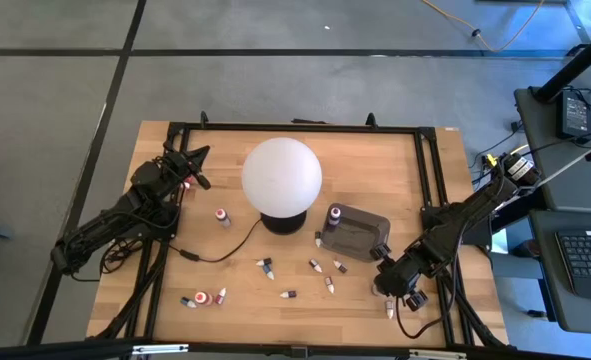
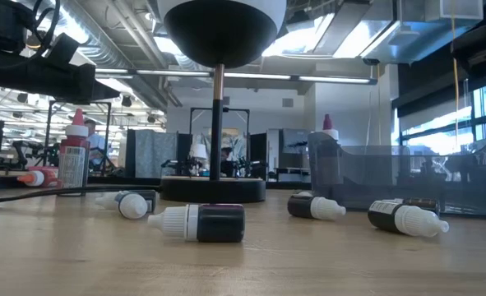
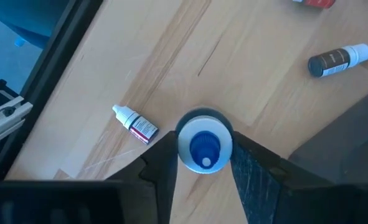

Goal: Pick & Place food coloring
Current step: Put the large blue food coloring bottle into the black container

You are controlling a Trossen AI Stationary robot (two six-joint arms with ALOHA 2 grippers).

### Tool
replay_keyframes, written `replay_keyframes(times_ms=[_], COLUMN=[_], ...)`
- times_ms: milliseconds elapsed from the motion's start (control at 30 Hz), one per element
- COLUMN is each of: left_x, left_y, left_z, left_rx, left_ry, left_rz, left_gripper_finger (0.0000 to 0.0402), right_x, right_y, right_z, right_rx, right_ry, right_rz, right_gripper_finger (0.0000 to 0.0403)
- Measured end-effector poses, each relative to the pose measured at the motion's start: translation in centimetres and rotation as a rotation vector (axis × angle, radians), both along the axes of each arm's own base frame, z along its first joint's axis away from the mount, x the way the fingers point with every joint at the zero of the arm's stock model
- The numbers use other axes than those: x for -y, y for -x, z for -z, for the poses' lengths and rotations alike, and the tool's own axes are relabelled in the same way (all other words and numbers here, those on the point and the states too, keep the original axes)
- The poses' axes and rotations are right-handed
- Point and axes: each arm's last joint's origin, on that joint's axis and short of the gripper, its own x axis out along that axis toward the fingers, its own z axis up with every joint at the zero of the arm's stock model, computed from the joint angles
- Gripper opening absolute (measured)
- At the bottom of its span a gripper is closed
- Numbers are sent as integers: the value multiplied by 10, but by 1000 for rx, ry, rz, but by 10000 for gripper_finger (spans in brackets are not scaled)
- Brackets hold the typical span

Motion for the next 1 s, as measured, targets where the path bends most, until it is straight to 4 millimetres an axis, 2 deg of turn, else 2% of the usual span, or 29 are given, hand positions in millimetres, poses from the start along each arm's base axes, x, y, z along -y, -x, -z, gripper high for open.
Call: replay_keyframes(times_ms=[100,367,533,733,867,1000], left_x=[0,0,0,0,0,0], left_y=[0,0,0,0,0,0], left_z=[0,0,0,0,0,0], left_rx=[0,0,1,1,0,0], left_ry=[0,0,0,0,0,0], left_rz=[0,0,0,0,0,0], left_gripper_finger=[12,9,12,9,8,12], right_x=[0,1,7,19,38,65], right_y=[0,1,1,-4,-13,-23], right_z=[0,-5,-31,-79,-105,-109], right_rx=[1,6,63,176,270,241], right_ry=[1,-2,61,144,260,305], right_rz=[-4,7,79,157,299,438], right_gripper_finger=[120,120,121,122,123,123])
